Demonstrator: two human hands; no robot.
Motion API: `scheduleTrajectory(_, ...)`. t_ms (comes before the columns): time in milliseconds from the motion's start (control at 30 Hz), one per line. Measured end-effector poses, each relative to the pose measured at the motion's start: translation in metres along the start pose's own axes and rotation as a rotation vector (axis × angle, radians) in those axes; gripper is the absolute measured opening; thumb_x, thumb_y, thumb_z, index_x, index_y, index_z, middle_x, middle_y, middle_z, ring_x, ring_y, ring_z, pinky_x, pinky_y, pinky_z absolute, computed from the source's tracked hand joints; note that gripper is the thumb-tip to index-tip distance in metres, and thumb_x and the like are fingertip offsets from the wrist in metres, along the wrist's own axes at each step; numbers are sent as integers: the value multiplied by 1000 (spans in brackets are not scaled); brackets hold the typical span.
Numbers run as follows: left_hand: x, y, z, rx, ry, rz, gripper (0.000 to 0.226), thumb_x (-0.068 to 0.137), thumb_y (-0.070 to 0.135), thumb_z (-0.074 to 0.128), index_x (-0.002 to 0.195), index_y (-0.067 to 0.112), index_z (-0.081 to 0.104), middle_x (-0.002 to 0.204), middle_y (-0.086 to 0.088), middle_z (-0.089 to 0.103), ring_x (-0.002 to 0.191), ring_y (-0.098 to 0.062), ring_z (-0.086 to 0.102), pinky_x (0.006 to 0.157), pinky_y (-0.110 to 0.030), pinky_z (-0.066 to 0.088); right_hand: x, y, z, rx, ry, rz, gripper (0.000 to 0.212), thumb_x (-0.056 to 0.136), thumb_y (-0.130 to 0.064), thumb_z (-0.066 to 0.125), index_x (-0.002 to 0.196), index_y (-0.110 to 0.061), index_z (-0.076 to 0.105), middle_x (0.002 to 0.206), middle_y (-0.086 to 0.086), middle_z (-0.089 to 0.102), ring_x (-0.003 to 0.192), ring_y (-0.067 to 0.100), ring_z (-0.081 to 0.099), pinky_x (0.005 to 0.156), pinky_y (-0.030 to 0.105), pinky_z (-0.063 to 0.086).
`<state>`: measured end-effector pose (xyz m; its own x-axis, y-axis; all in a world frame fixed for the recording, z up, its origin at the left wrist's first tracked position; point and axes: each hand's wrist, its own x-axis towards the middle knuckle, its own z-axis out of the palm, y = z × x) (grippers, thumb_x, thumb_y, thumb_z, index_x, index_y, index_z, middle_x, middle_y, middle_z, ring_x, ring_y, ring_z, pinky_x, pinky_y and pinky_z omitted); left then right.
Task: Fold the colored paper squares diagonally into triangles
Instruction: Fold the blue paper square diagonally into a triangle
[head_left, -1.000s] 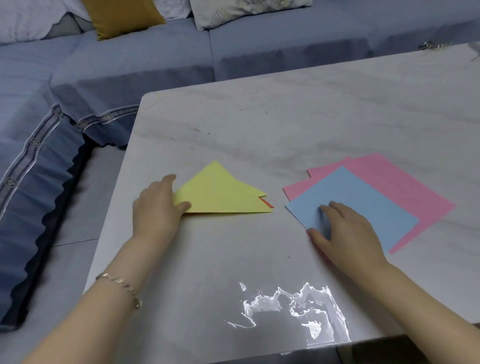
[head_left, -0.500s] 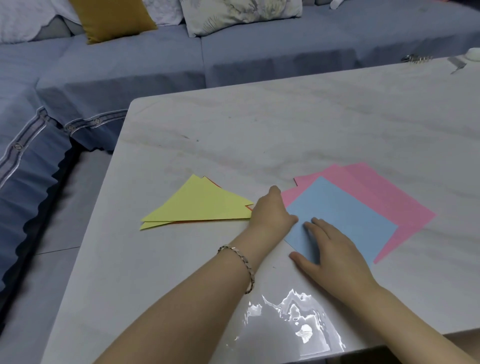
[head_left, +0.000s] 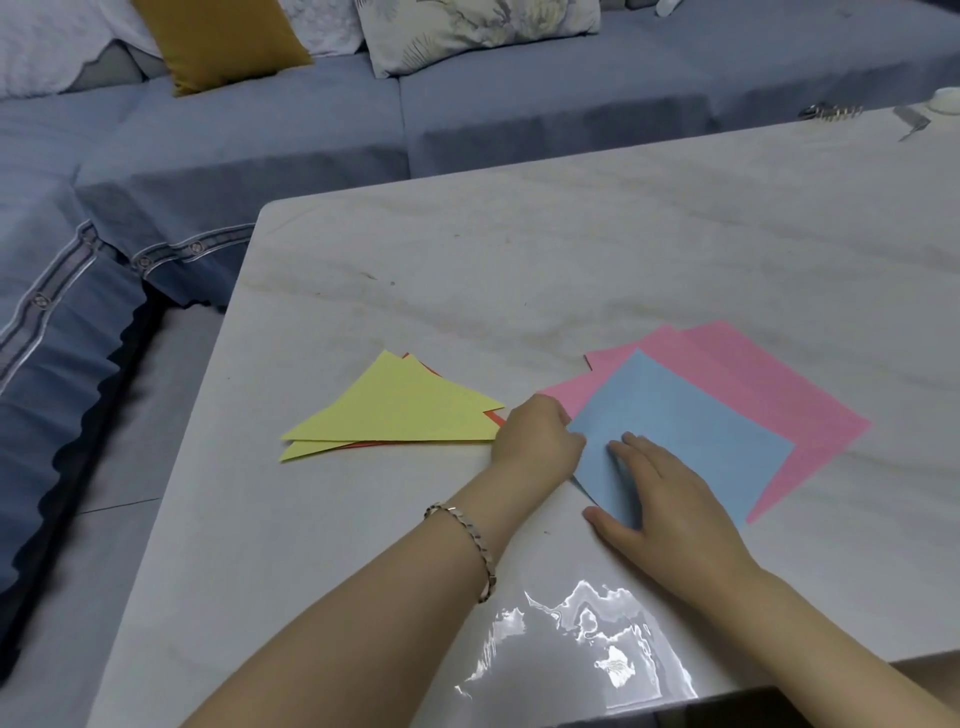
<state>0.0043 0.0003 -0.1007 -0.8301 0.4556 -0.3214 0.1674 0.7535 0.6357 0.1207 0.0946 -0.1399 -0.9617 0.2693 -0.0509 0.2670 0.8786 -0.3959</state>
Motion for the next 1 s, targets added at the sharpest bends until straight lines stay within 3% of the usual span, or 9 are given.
scheduleTrajectory(167, -19, -8, -26, -496, -32, -87, 5, 90, 2, 46, 94, 4, 48, 86, -19, 63, 47, -18, 65, 50, -30, 55, -6, 12, -3, -9, 139, -99, 59, 74, -36, 50, 126, -9, 53, 133, 10, 53, 123, 26, 49, 103, 26, 29)
scheduleTrajectory(267, -31, -33, -56, -723, -116, -258, 15, 90, -3, 47, 104, 0, 52, 94, -15, 66, 48, -11, 67, 47, -21, 55, -5, 13, -7, 12, 133, -246, 48, 79, -33, 47, 122, -12, 56, 127, 11, 58, 120, 22, 45, 99, 31, 31)
scheduleTrajectory(400, -46, -75, -86, -508, -323, -391, 15, 85, 2, 58, 94, 11, 64, 87, -5, 69, 64, -15, 68, 62, -25, 58, -1, 7, -3, 103, 77, -507, 29, 97, -33, 32, 110, -26, 56, 120, 4, 63, 117, 18, 48, 94, 32, 36)
scheduleTrajectory(500, -45, -91, -90, -352, -275, -356, 20, 78, 5, 68, 97, 11, 65, 88, -4, 68, 75, -18, 65, 75, -28, 54, 2, -9, 1, 153, -31, -617, 33, 98, -32, 29, 103, -29, 61, 110, -4, 68, 112, 12, 54, 91, 27, 39)
scheduleTrajectory(567, -39, -91, -88, -375, -215, -348, 20, 76, 10, 72, 94, 13, 64, 86, -1, 68, 77, -17, 66, 71, -27, 53, 2, -18, 4, 196, -120, -632, 35, 98, -39, 32, 96, -28, 66, 99, -8, 71, 102, 8, 58, 86, 24, 42)
scheduleTrajectory(733, -28, -78, -73, -200, 7, -70, 19, 82, 8, 62, 68, 21, 59, 65, -2, 52, 60, -16, 48, 59, -25, 38, 4, -32, -5, 360, -136, -506, 27, 85, -56, 43, 96, -35, 57, 88, -23, 65, 88, -5, 58, 80, 17, 45)
scheduleTrajectory(867, -44, -65, -69, -225, -28, 116, 20, 88, 8, 54, 76, 21, 62, 68, 5, 56, 64, -12, 49, 63, -26, 38, 13, -36, -20, 552, 9, -321, 34, 84, -57, 45, 80, -29, 62, 119, -25, 50, 112, -9, 45, 93, 5, 30)
scheduleTrajectory(933, -55, -57, -72, -301, -76, 141, 18, 90, 10, 53, 80, 20, 64, 72, 4, 61, 65, -10, 52, 62, -23, 40, 17, -42, -32, 615, 65, -209, 14, 84, -42, 60, 76, -31, 63, 120, -26, 47, 110, -15, 43, 89, 4, 33)
scheduleTrajectory(1000, -64, -50, -74, -402, -114, 113, 17, 91, 14, 54, 79, 20, 65, 75, 0, 63, 64, -10, 54, 60, -21, 41, 20, -49, -40, 716, 59, -96, 9, 82, -26, 67, 73, -25, 67, 101, -30, 58, 89, -13, 54, 68, 15, 48)
